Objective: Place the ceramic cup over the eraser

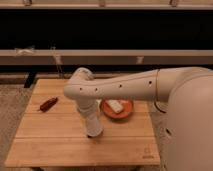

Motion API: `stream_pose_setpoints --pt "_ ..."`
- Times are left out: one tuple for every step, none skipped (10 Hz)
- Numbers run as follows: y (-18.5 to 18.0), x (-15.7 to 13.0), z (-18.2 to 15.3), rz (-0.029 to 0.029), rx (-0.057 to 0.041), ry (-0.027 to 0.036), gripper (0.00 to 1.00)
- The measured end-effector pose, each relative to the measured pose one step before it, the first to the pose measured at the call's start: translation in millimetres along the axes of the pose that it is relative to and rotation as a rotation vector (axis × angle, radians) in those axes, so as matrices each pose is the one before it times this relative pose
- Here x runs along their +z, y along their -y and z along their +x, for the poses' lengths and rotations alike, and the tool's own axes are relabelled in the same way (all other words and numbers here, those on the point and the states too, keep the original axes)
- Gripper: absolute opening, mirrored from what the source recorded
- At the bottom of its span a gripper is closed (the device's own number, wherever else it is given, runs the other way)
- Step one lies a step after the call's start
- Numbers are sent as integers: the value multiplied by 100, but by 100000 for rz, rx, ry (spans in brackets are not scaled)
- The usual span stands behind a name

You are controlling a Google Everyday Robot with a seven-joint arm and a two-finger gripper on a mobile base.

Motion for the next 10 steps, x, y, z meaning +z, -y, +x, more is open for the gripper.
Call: stream_pose_setpoints --pt "163 189 92 1047 -181 -62 80" --pt "368 85 231 1001 -959 -152 80" --pt "571 -13 435 1152 -1550 -591 80" --pt "380 -68 304 722 -1023 -621 80" --pt "380 -90 331 643 -1186 -741 80" --pt "419 -121 287 69 -1113 -956 80" --pt "233 -69 237 330 -300 -736 80" --pt "-106 -10 16 -347 -44 -75 80" --pt "-10 13 -35 -47 -17 134 80" --pt "13 -12 -2 14 -7 21 80"
